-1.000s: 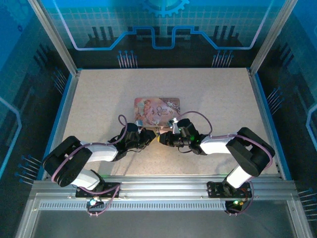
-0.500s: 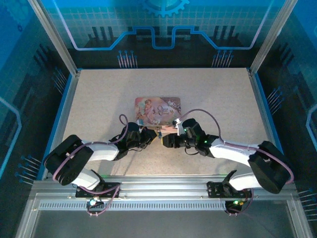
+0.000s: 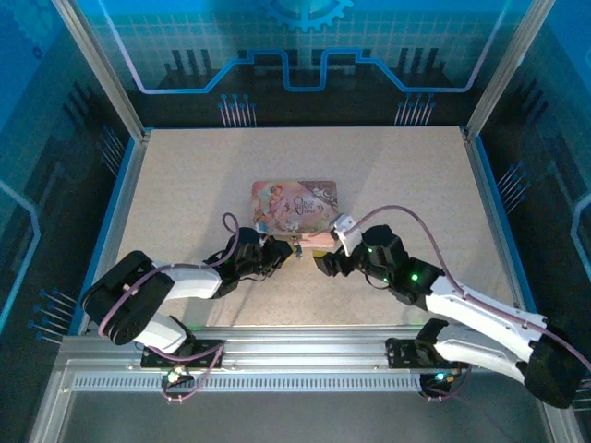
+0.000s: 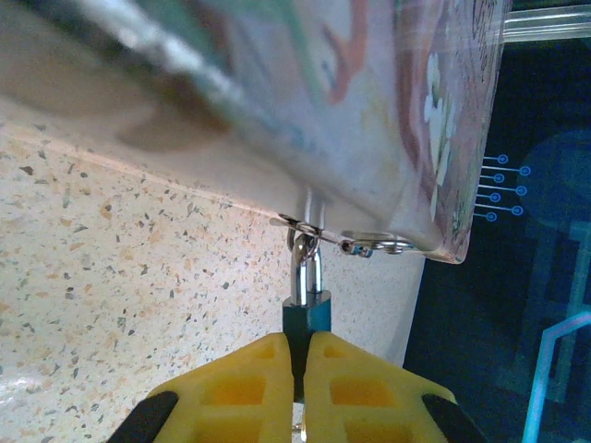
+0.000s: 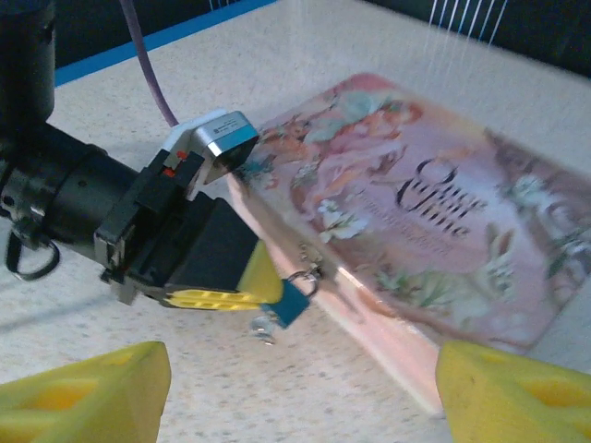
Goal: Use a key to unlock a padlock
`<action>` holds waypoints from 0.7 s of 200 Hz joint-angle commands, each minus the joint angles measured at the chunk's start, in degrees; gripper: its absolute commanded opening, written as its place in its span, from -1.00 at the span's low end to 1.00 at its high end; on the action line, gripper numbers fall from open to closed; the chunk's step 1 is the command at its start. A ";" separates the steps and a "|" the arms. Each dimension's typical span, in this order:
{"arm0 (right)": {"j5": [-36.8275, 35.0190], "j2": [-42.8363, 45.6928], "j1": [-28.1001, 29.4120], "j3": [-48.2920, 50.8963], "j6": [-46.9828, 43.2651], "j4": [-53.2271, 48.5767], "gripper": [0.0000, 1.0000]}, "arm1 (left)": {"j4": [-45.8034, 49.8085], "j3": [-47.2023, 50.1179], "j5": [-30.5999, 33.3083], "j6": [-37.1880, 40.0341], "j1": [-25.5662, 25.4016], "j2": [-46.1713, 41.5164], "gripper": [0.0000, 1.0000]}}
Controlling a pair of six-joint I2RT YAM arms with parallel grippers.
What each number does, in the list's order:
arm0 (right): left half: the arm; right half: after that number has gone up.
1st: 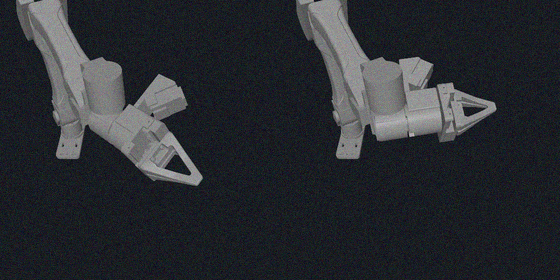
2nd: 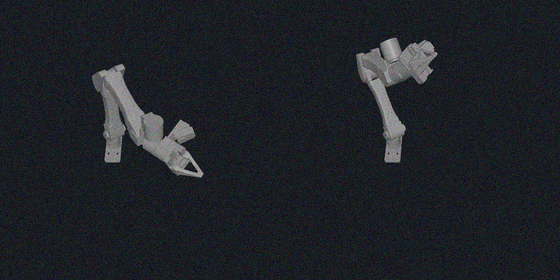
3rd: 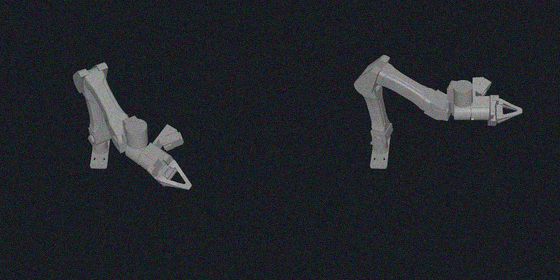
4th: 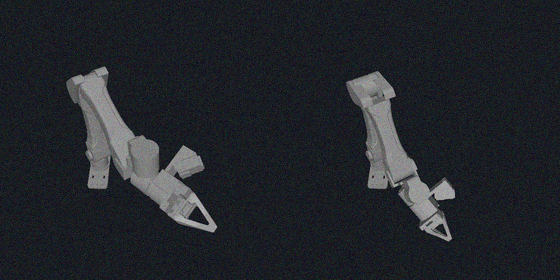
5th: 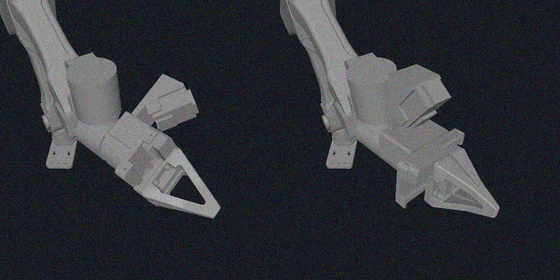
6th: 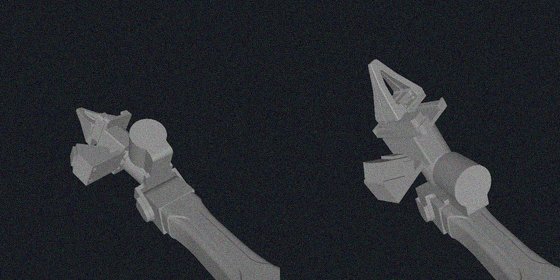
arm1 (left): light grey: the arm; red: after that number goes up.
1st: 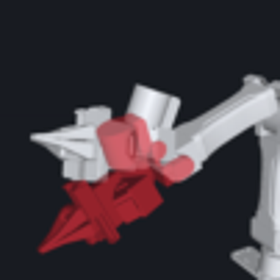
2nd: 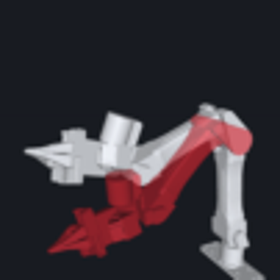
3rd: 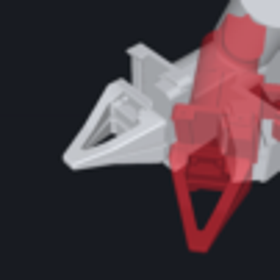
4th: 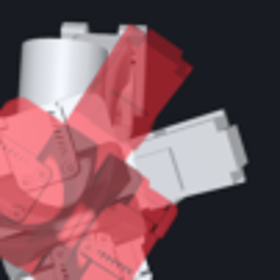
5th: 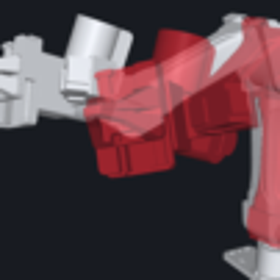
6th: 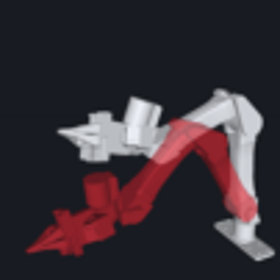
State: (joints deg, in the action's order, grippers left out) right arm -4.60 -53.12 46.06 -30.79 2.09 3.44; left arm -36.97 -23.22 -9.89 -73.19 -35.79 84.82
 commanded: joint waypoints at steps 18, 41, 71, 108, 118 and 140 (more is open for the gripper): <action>-3.89 3.72 3.38 4.58 -22.37 3.55 0.61 | 3.96 -0.24 -3.39 -3.51 -0.73 0.70 -0.81; -7.98 3.00 5.69 4.42 -28.18 2.18 0.62 | 3.89 -0.22 -3.50 -3.80 -0.72 0.59 -0.82; -13.54 -0.56 8.49 3.54 -32.49 1.43 0.63 | 3.75 -0.24 -3.49 -4.00 -0.71 0.49 -0.82; -17.65 -6.70 10.84 2.18 -34.35 2.70 0.63 | 3.55 -0.19 -3.57 -4.33 -0.77 0.61 -0.82; -17.34 -8.17 11.02 1.81 -33.93 3.26 0.63 | 3.29 -0.17 -3.57 -4.42 -0.72 0.56 -0.82; -16.45 -11.52 11.49 1.22 -33.29 5.35 0.63 | 3.23 -0.23 -3.56 -5.14 -0.73 0.71 -0.83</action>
State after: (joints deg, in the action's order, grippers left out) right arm -19.79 -62.04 56.36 -27.07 -30.39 5.21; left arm -36.97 -23.35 -9.91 -73.65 -35.79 84.82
